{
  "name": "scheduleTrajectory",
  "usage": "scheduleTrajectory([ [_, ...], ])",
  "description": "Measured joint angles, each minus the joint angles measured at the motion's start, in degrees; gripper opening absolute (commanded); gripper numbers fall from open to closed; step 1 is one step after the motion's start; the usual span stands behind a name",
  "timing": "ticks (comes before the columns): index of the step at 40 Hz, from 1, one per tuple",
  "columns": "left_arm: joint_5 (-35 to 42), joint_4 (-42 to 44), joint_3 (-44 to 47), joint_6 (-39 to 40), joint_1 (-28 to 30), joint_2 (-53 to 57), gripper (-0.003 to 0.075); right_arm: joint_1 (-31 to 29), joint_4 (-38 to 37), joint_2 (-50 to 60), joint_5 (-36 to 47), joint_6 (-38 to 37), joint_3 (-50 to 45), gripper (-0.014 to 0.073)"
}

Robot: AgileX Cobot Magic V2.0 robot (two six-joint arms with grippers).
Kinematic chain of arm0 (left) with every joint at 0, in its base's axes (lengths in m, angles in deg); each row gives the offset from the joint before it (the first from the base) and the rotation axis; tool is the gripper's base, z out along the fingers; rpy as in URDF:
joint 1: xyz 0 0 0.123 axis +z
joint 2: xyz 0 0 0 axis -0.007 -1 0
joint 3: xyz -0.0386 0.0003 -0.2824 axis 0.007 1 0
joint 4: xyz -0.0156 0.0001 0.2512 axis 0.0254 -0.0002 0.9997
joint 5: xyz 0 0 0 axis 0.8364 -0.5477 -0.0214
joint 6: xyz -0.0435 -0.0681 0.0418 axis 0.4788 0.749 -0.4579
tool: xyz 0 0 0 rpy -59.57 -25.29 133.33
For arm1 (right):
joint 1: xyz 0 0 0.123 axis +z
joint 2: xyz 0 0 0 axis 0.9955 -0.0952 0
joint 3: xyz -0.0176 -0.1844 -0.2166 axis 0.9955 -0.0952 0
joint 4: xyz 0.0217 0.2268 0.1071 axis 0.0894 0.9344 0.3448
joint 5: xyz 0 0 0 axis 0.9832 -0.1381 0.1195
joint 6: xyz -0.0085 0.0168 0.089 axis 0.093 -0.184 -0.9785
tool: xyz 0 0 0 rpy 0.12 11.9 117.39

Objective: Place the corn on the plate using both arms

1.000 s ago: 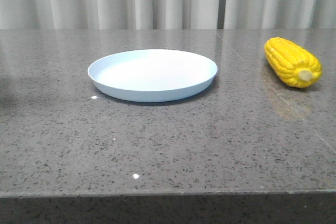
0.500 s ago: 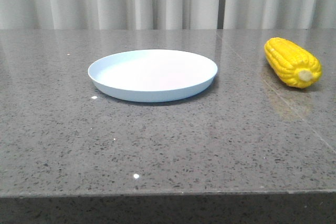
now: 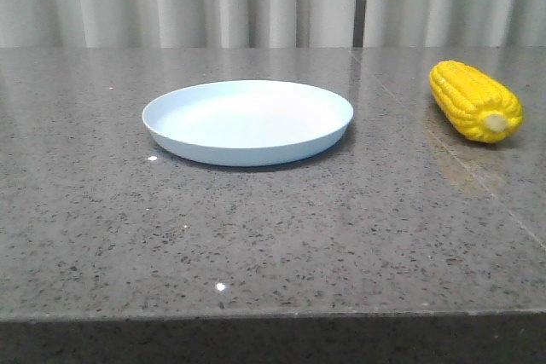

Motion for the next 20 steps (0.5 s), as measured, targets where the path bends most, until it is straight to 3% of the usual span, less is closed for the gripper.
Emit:
scheduleTrajectory([
  [7, 0.0, 0.0, 0.0, 0.0, 0.0, 0.0, -0.0013, 0.0, 0.0, -5.8, -2.2, 0.0, 2.8, 0.0539],
  [20, 0.0, 0.0, 0.0, 0.0, 0.0, 0.0, -0.0013, 1.2, 7.9, -32.7, -11.2, 0.0, 17.4, 0.0539],
])
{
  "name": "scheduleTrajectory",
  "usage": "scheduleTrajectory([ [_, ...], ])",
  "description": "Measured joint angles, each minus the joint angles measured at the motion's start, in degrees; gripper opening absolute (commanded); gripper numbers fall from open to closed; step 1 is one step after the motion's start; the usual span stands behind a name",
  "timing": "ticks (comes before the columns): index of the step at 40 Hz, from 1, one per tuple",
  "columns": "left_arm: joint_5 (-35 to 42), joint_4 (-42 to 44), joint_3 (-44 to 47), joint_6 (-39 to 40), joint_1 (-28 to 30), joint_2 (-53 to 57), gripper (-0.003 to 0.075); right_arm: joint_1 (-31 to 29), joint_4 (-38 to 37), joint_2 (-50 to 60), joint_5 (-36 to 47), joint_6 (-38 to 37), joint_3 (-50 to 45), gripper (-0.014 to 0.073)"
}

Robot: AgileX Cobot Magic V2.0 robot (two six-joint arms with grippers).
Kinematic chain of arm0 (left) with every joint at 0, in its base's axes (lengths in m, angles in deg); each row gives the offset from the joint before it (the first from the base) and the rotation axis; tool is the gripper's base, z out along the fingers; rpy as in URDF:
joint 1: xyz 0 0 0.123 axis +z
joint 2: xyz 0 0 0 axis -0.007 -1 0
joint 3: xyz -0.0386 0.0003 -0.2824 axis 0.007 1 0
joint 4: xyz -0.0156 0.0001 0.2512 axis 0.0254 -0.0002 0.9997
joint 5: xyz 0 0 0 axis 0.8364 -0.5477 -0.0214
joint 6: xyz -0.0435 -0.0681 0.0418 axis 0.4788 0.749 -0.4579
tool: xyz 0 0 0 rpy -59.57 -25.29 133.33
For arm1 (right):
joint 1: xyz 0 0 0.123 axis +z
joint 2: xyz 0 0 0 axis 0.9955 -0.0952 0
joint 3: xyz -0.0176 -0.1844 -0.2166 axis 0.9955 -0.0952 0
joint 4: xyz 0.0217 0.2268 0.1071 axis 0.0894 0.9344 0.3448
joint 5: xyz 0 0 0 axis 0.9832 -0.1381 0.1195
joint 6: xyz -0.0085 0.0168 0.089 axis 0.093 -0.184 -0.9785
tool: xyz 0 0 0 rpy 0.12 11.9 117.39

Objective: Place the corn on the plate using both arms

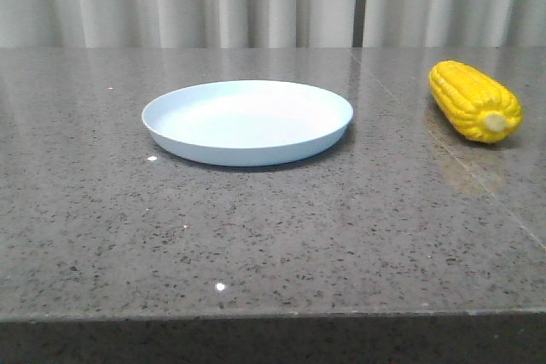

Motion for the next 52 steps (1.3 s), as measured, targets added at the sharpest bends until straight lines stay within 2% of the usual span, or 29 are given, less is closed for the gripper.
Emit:
scheduleTrajectory([
  [8, 0.0, 0.0, 0.0, 0.0, 0.0, 0.0, -0.0013, 4.1, 3.9, -12.7, -0.1, -0.3, 8.8, 0.0539],
  [20, 0.0, 0.0, 0.0, 0.0, 0.0, 0.0, -0.0013, 4.4, 6.0, -31.3, -2.2, -1.2, 20.8, 0.0539],
  [27, 0.0, 0.0, 0.0, 0.0, 0.0, 0.0, -0.0013, 4.4, 6.0, -37.7, -2.3, -1.3, 23.0, 0.0539],
  [37, 0.0, 0.0, 0.0, 0.0, 0.0, 0.0, -0.0013, 4.4, 6.0, -41.0, -2.1, -1.5, 23.3, 0.0535],
  [40, 0.0, 0.0, 0.0, 0.0, 0.0, 0.0, -0.0013, 4.4, 6.0, -41.2, -2.1, -1.5, 23.3, 0.0484],
  [44, 0.0, 0.0, 0.0, 0.0, 0.0, 0.0, -0.0013, 4.4, 6.0, -41.2, -2.1, -1.5, 23.3, 0.0327],
  [47, 0.0, 0.0, 0.0, 0.0, 0.0, 0.0, -0.0013, 4.4, 6.0, -41.2, -2.2, -1.5, 23.4, 0.026],
  [52, 0.0, 0.0, 0.0, 0.0, 0.0, 0.0, -0.0013, 4.4, 6.0, -41.0, -2.6, -1.5, 23.4, 0.0249],
])
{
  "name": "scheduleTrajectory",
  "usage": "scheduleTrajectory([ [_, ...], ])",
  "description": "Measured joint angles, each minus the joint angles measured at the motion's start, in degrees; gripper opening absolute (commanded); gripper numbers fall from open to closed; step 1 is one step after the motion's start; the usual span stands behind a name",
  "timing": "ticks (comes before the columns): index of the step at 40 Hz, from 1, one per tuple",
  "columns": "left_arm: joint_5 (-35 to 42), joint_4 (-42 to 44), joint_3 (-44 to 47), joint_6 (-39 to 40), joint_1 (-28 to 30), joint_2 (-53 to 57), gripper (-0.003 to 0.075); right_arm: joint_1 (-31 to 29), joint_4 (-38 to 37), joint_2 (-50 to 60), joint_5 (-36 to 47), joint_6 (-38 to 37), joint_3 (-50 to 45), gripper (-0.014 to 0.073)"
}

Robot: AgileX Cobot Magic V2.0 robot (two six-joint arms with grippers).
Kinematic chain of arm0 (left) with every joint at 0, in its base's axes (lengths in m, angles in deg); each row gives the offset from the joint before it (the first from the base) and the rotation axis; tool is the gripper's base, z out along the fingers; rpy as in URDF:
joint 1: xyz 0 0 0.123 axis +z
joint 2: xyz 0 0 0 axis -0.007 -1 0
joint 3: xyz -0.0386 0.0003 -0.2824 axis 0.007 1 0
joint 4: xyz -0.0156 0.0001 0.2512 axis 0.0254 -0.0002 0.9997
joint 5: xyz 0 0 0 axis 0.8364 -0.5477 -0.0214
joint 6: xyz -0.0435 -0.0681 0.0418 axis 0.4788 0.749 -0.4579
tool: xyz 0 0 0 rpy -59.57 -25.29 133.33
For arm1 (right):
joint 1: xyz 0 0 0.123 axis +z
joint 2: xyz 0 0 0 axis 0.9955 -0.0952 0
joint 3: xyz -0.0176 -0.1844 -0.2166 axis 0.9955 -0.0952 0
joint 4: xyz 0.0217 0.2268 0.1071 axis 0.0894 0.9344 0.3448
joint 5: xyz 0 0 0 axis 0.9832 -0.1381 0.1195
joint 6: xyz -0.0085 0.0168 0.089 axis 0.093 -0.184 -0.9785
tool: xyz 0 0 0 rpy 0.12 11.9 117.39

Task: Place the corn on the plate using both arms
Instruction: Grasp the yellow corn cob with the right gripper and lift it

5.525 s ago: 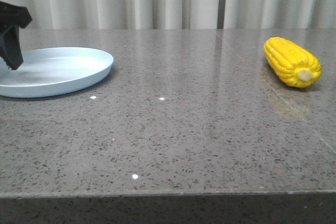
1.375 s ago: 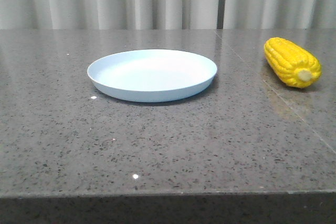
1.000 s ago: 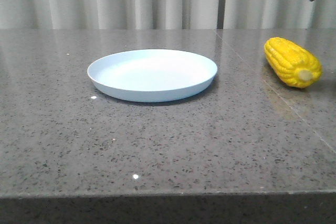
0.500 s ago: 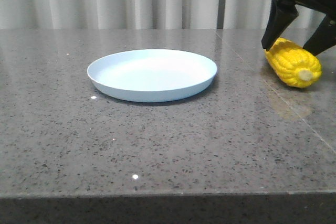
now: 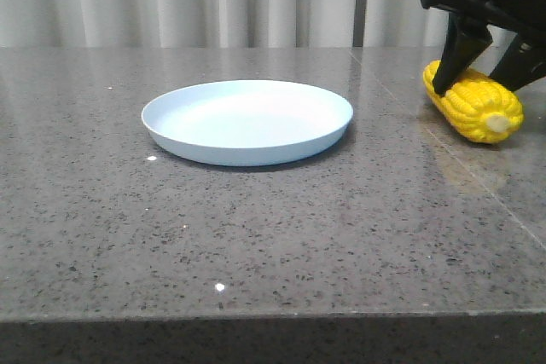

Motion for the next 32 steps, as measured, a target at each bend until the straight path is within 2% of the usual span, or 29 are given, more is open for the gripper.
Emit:
scheduleTrajectory([
  [6, 0.0, 0.0, 0.0, 0.0, 0.0, 0.0, -0.0013, 1.1, 0.0, 2.8, -0.5, 0.0, 0.0, 0.0249],
  [13, 0.0, 0.0, 0.0, 0.0, 0.0, 0.0, -0.0013, 6.6, -0.4, 5.6, -3.9, -1.3, 3.9, 0.0247],
  [21, 0.0, 0.0, 0.0, 0.0, 0.0, 0.0, -0.0013, 15.9, -8.6, 3.7, -9.2, -11.2, 13.7, 0.0247],
  [28, 0.0, 0.0, 0.0, 0.0, 0.0, 0.0, -0.0013, 24.3, -17.3, -2.4, -13.4, -21.5, 21.0, 0.0247],
  [32, 0.0, 0.0, 0.0, 0.0, 0.0, 0.0, -0.0013, 28.0, -19.6, -6.2, -14.7, -25.7, 23.9, 0.0247],
])
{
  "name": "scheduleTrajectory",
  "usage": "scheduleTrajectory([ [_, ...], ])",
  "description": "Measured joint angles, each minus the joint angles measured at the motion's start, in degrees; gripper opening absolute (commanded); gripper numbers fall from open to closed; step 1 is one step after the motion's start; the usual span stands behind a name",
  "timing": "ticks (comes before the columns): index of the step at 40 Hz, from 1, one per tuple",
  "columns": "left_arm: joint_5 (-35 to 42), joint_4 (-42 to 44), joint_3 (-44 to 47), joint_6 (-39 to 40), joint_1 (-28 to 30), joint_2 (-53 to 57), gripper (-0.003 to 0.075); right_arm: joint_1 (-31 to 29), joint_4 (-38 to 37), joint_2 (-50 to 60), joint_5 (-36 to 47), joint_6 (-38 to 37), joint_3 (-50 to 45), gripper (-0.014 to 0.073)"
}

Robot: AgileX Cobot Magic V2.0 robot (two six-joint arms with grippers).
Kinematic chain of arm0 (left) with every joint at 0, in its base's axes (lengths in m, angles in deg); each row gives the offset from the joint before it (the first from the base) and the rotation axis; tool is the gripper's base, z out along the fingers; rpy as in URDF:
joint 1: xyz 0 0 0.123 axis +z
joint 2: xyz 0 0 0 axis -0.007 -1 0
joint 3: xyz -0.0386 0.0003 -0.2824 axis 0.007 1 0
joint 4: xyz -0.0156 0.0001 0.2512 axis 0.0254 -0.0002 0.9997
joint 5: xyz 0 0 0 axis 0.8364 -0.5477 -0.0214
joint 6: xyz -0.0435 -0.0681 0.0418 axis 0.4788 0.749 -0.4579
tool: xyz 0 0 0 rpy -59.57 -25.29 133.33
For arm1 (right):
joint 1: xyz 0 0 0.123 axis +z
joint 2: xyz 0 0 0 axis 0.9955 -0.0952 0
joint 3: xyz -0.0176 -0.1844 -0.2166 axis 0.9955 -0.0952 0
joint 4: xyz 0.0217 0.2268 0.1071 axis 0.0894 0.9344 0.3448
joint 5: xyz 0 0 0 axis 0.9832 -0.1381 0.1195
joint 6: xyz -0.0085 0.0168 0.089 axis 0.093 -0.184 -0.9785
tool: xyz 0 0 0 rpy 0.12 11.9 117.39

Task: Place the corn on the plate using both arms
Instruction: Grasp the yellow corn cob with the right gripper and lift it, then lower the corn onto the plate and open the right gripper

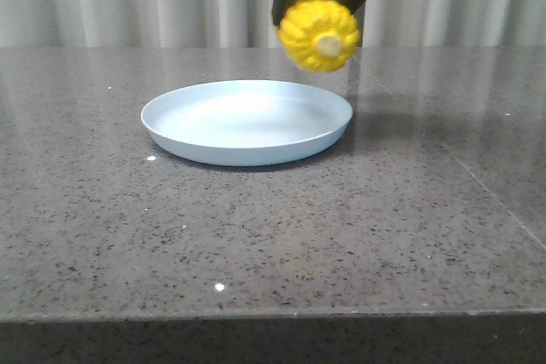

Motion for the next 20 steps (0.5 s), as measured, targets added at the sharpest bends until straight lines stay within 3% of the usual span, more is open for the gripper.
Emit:
scheduleTrajectory([
  [10, 0.0, 0.0, 0.0, 0.0, 0.0, 0.0, -0.0013, 2.0, -1.8, -6.5, 1.7, -6.9, 1.1, 0.026],
  [20, 0.0, 0.0, 0.0, 0.0, 0.0, 0.0, -0.0013, 2.0, -1.9, -8.0, 2.3, -7.5, 1.2, 0.0482],
])
